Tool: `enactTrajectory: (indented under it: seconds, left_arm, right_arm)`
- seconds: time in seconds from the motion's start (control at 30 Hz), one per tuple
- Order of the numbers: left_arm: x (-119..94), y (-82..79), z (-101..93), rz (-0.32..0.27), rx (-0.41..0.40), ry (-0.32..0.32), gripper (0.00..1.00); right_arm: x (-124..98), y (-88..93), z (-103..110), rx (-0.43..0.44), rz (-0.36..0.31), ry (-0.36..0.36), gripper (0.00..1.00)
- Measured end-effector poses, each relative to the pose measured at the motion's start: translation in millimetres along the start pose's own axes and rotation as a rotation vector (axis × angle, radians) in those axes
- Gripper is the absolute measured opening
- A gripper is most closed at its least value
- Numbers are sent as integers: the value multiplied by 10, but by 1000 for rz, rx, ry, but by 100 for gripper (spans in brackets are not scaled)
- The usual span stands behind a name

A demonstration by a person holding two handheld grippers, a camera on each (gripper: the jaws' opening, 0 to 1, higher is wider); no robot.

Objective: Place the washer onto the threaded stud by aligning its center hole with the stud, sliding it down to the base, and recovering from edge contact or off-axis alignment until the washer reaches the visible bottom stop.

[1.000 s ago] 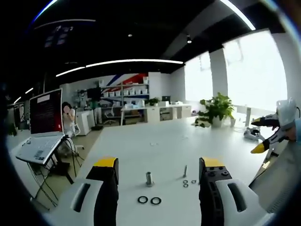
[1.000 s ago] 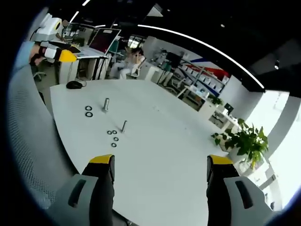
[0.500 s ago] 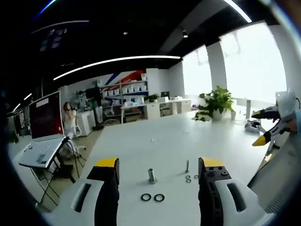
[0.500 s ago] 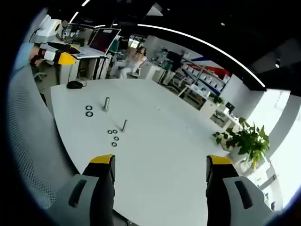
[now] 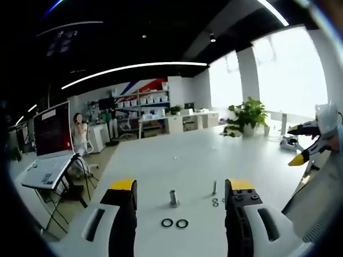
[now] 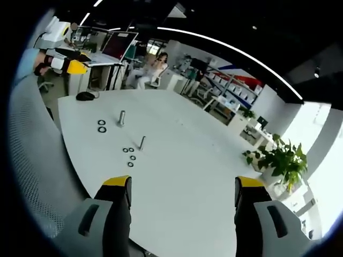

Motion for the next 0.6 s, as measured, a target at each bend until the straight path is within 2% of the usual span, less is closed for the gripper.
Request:
enactTrajectory:
  seconds: [0.4, 0.5, 0.6]
  left_arm:
    - [-80, 112, -12, 44, 32, -36, 64]
    - [-149, 178, -18, 64, 69, -54, 63]
    - [-174, 152, 23, 55, 77, -78, 61]
  right_arm:
    - [12, -7, 110, -1, -5, -65, 79]
    - [-13, -32, 159, 32, -27, -94, 79]
    - [-39, -56, 192, 14, -47, -101, 78]
Point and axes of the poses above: the point that each gripper's makers call its tool centre point, and the gripper's own axes: x roughly forward along the fingers, z roughly to its left, y roughly out of its underside, the point moved 1 cm from there along -x, roughly backward along the fingers, and after that the axes turned 11 degrees about x, right-handed, at the moved point
